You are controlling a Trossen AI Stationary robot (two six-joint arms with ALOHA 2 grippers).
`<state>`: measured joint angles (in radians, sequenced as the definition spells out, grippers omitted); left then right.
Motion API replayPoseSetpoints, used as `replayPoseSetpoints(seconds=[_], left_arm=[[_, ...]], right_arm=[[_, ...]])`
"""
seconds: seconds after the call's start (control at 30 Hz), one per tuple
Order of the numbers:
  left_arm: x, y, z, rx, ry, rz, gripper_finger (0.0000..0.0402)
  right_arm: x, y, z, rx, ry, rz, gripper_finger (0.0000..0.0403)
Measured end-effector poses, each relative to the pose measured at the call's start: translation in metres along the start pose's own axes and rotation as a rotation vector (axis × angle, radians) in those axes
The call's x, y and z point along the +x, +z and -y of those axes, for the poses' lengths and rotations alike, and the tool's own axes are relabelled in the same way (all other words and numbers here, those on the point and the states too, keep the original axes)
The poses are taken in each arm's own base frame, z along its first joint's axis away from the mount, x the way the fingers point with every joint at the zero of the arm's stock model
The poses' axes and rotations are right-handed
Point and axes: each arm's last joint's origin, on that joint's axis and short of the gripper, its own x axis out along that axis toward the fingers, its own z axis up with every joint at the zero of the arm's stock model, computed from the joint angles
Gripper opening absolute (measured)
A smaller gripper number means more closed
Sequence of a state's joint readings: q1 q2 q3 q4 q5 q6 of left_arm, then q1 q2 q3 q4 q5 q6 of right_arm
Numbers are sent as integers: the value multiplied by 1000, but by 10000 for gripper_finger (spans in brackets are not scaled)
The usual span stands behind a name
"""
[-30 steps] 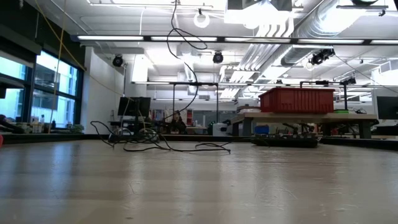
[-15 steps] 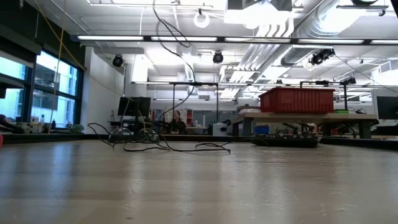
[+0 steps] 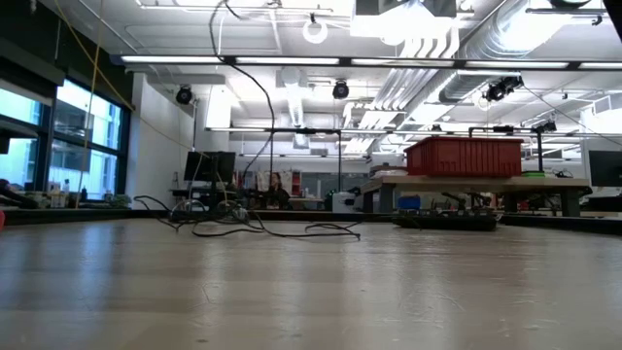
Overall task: Coil cords
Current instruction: Coil the black wire on the black spool
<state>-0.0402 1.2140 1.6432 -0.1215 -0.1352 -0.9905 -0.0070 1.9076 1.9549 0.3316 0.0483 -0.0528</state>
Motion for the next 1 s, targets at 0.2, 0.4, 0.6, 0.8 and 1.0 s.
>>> replayPoseSetpoints(seconds=[0.2, 0.4, 0.6, 0.8, 1.0], left_arm=[[-3, -7, 2, -104, 5, -69, 0], [-8, -11, -1, -113, 79, -94, 0], [-10, -11, 0, -177, 60, -149, 0], [-24, -13, 1, -263, 99, -256, 0], [-50, -7, 2, -269, 173, -307, 0]], right_arm=[[0, 4, 3, -37, -8, 44, 0], [0, 5, 4, -54, -3, 59, 0], [0, 7, 9, -67, 6, 84, 0], [0, 7, 22, -107, -20, 82, 0], [0, 6, 35, -198, -54, 72, 0]])
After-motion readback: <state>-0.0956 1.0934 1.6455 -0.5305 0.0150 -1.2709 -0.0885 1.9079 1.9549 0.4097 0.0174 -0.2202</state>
